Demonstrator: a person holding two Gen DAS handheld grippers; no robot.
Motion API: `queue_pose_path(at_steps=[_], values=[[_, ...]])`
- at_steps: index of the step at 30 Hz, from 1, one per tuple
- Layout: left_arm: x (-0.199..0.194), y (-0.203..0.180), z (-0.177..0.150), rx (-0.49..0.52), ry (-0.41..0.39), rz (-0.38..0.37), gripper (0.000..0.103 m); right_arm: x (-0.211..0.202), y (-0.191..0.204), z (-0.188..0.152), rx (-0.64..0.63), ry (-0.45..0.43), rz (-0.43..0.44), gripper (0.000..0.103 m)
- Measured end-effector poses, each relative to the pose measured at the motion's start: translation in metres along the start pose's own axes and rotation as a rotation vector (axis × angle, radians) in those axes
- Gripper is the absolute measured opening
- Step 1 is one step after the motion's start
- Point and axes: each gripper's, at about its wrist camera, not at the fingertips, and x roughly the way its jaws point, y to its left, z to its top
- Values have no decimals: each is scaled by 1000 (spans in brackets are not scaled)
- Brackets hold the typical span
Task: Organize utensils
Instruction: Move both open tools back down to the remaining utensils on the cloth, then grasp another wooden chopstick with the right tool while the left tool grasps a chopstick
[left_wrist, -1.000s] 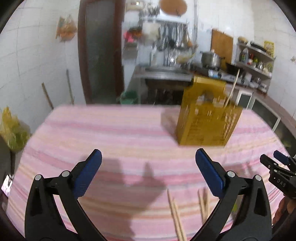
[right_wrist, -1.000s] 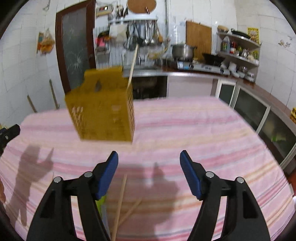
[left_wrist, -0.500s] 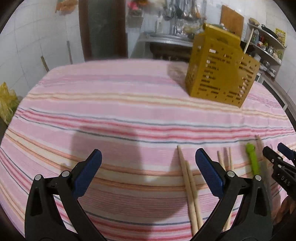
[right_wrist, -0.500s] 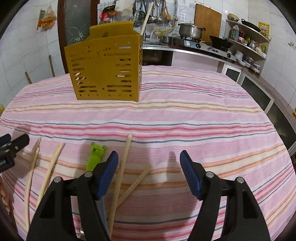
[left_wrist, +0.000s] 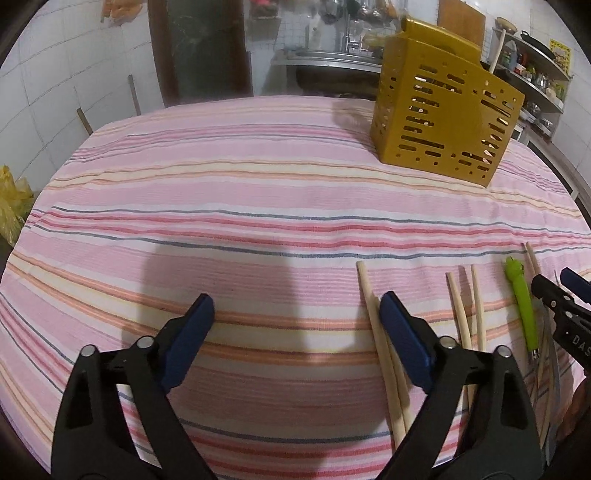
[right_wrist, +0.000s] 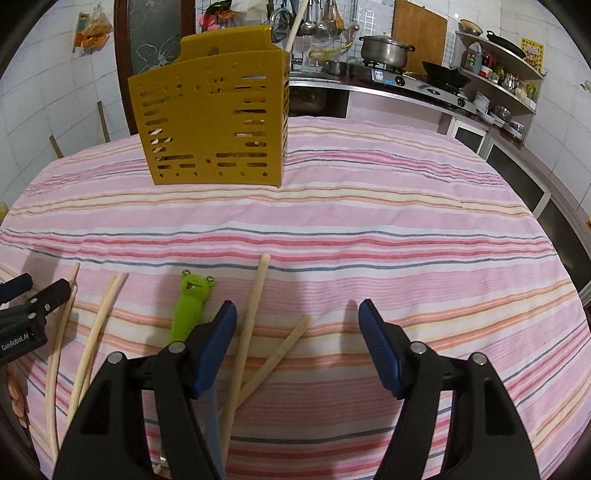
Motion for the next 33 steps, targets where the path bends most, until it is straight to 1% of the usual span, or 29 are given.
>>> queue_pose_path(at_steps=[7, 13, 16, 18, 19, 21, 22, 26, 28, 29, 30, 31, 33], values=[[0, 5, -2, -12, 9, -9, 85, 1, -1, -3, 13, 6, 7, 68], [3, -8, -5, 55, 18, 28, 84, 2, -2, -4, 13, 7, 7, 68], [4, -9, -4, 50, 24, 35, 82, 3, 1, -2, 3, 14, -4, 66], [4, -11, -3, 41, 25, 29, 77, 4, 4, 1, -11, 18, -16, 55], [3, -11, -4, 43, 24, 29, 73, 4, 6, 3, -15, 21, -23, 53], [1, -14, -5, 51, 23, 25, 67, 5, 9, 6, -11, 30, -19, 43], [1, -15, -4, 50, 25, 22, 64, 6, 11, 8, -7, 40, -7, 40], [1, -14, -1, 13, 46, 8, 58, 10, 17, 13, -8, 52, -8, 33], [1, -16, 1, 3, 56, 6, 52, 12, 16, 16, 14, 62, 5, 29], [1, -17, 1, 4, 59, 10, 50, 14, 16, 18, 26, 71, 20, 23], [2, -20, 2, 9, 64, 12, 45, 15, 15, 19, 36, 80, 31, 19], [3, -22, 4, 15, 67, 11, 38, 17, 15, 21, 46, 86, 36, 19], [6, -28, 10, 26, 81, 5, 30, 18, 15, 23, 50, 88, 37, 13]])
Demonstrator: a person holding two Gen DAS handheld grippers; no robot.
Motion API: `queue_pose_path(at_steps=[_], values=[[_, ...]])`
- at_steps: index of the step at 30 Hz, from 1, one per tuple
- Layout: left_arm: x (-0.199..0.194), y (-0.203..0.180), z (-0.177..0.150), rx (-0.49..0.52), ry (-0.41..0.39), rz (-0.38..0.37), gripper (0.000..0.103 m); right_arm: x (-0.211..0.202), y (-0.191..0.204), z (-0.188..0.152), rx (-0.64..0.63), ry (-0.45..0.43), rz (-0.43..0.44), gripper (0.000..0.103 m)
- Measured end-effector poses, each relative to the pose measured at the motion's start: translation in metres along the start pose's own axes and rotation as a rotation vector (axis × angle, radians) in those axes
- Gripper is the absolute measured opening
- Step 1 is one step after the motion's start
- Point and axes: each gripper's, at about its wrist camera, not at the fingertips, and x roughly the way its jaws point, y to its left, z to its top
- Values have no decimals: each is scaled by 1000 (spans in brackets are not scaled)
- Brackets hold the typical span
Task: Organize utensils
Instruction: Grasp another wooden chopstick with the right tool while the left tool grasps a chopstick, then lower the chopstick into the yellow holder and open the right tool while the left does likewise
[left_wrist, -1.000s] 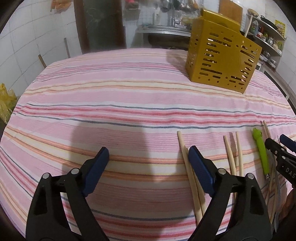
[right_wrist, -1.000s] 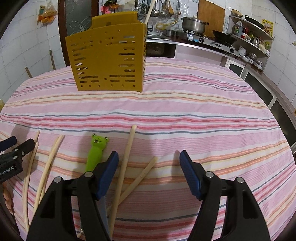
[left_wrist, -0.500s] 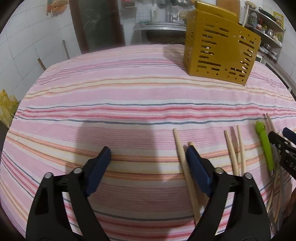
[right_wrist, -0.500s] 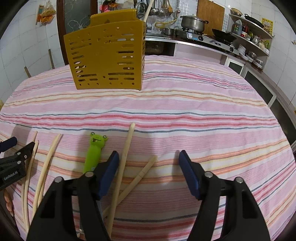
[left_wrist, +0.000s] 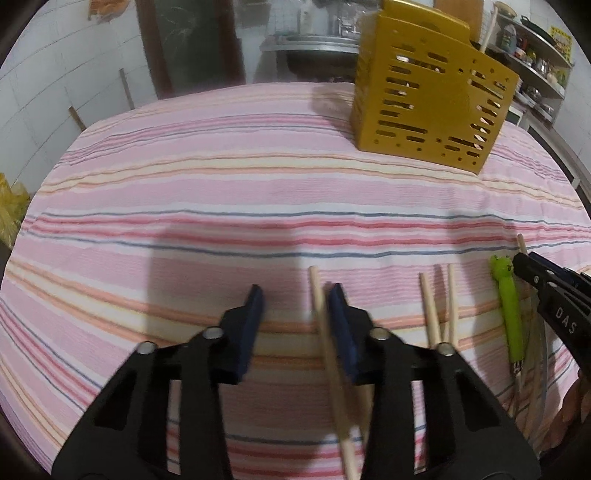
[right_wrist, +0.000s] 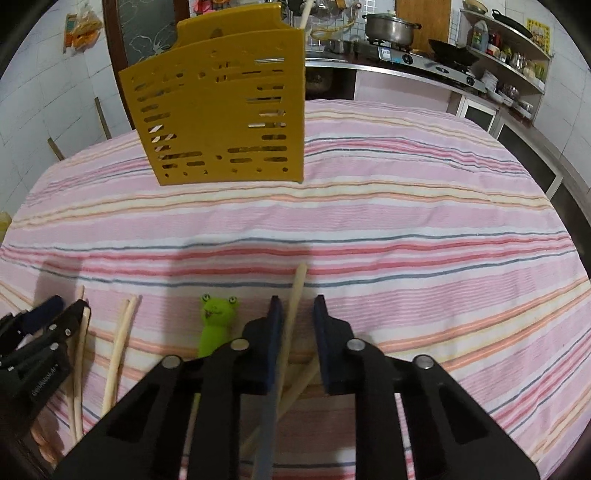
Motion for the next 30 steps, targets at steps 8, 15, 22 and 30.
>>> queue_pose_path(at_steps=[8, 15, 22, 30], values=[[1, -1, 3, -14, -13, -19, 10, -9, -6, -5, 43, -50, 30, 10], [-10, 5, 4, -51, -65, -53, 5, -28, -16, -3, 83, -150, 69, 9], [-63, 6, 3, -36, -247, -74, 4, -71, -19, -2, 80, -309, 84, 8], [-124, 13, -12, -18, -461, -75, 4, -117, -21, -12, 63, -473, 113, 8]])
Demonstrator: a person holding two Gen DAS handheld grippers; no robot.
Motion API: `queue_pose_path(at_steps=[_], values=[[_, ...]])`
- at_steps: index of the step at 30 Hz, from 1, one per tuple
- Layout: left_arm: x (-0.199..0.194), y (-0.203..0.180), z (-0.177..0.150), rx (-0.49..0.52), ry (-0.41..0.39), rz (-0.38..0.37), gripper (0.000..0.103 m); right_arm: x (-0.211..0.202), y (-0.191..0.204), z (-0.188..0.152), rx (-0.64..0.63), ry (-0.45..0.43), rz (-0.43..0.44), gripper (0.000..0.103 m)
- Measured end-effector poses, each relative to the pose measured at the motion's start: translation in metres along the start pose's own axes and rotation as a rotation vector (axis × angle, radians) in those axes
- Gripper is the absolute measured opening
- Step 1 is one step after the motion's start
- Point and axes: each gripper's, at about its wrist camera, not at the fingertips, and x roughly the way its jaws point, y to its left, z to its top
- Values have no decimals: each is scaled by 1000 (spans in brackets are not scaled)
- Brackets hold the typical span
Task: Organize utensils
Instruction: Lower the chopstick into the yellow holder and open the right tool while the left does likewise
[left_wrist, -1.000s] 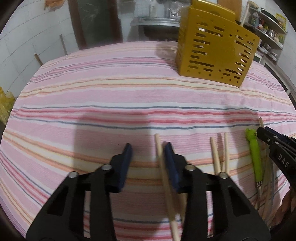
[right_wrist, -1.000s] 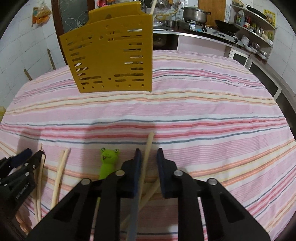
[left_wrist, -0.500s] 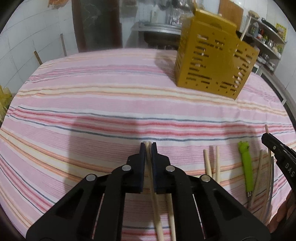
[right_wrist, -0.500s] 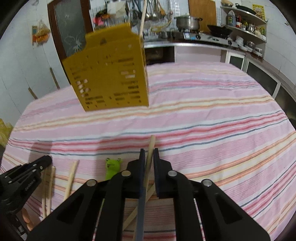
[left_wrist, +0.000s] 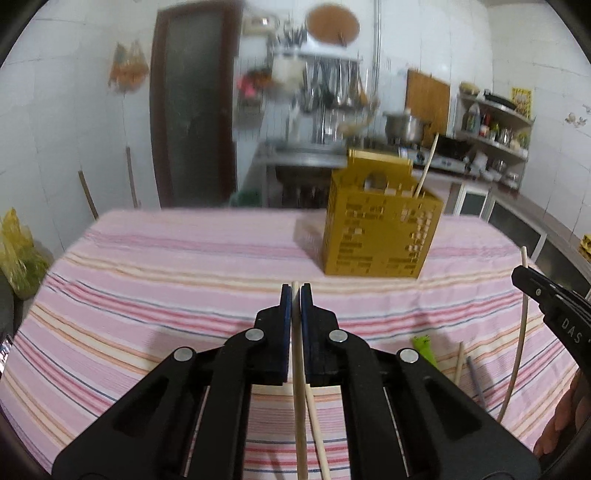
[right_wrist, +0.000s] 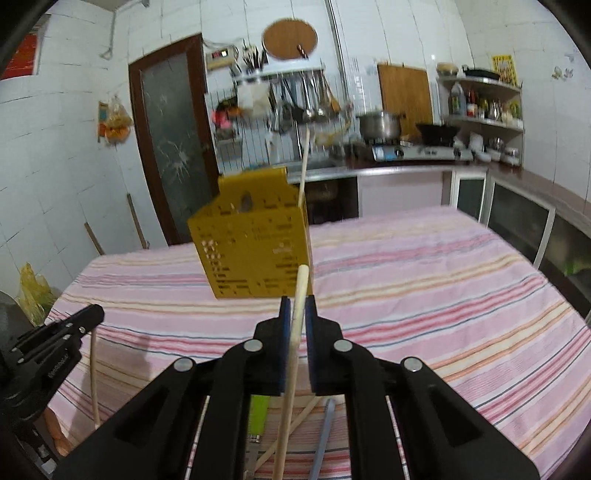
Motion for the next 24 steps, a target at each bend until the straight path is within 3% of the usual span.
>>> queue_pose_path(at_steps=[8, 24], values=[[-44, 4, 2, 8, -156, -1, 4, -35, 9, 1, -37, -135, -5, 7], [-47, -1, 40, -6, -233, -36, 4, -38, 10, 38, -41, -232, -3, 6]])
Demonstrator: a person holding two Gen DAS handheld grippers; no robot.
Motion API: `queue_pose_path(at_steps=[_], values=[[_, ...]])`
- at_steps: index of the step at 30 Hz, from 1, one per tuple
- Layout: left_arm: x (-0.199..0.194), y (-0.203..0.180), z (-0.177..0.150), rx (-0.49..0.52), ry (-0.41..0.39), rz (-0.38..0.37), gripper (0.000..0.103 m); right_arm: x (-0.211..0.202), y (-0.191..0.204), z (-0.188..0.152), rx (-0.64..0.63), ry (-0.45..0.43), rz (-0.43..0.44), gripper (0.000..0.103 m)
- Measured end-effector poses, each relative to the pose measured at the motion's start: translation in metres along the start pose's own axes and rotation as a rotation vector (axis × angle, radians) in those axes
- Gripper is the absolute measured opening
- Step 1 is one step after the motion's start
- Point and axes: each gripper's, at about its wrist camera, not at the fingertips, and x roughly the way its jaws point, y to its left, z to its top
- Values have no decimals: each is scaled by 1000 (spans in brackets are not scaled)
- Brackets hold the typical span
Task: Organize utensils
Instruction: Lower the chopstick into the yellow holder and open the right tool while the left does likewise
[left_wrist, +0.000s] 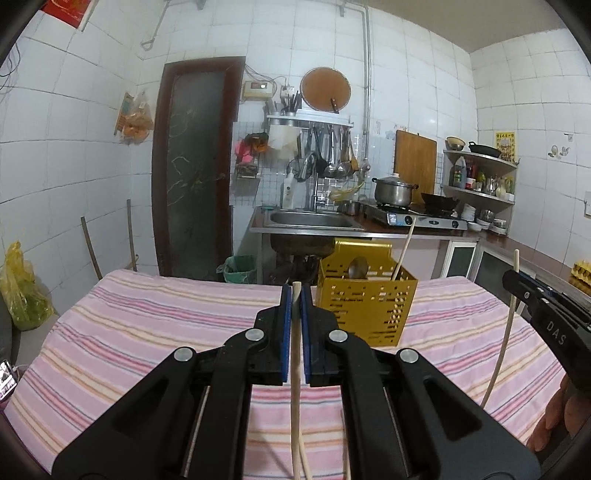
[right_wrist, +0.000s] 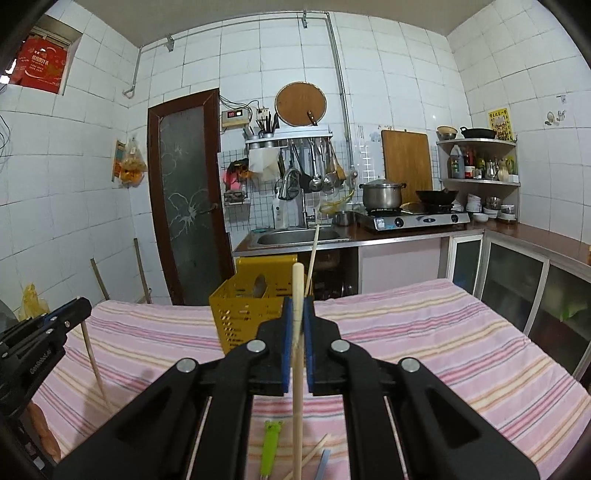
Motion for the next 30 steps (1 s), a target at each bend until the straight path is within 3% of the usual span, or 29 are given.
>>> queue_pose_path(at_steps=[12, 22, 30], values=[[19, -20, 70, 8, -107, -30, 4, 31, -3, 48, 21, -65, 13, 6], [38, -39, 131, 22, -206, -39, 4, 64, 2, 109, 29, -154, 19, 6], [79, -56, 166, 7, -267, -59, 4, 104, 3, 143, 46, -213, 26, 6]])
